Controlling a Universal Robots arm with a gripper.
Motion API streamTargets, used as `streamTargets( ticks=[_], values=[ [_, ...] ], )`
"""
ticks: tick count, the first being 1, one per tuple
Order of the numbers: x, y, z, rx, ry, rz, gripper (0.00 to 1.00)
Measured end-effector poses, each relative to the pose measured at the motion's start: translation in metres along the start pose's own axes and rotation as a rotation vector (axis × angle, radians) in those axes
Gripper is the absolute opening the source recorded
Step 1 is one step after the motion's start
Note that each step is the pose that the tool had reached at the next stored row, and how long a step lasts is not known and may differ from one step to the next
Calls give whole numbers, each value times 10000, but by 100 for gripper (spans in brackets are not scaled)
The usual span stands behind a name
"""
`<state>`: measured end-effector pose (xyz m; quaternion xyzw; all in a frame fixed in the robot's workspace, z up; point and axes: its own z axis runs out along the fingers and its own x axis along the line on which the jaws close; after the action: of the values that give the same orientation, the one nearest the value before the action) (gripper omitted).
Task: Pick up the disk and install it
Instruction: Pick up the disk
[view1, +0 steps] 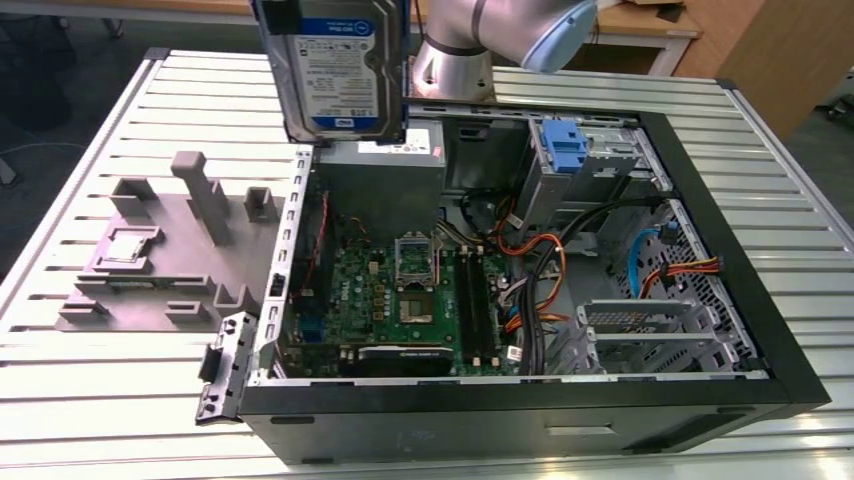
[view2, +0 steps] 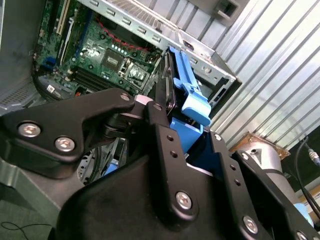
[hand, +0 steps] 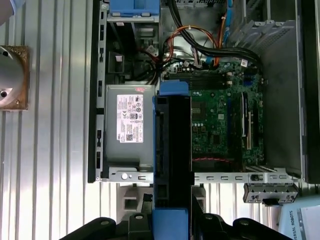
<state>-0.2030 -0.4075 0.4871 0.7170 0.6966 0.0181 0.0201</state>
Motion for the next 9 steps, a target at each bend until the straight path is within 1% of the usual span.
streamTargets(
  ticks=[3, 8, 9],
  values=[
    [3, 107, 7, 111, -2, 0, 37],
    [8, 266, 20, 295, -14, 0, 37],
    [9, 298, 23, 308, -18, 0, 37]
  ],
)
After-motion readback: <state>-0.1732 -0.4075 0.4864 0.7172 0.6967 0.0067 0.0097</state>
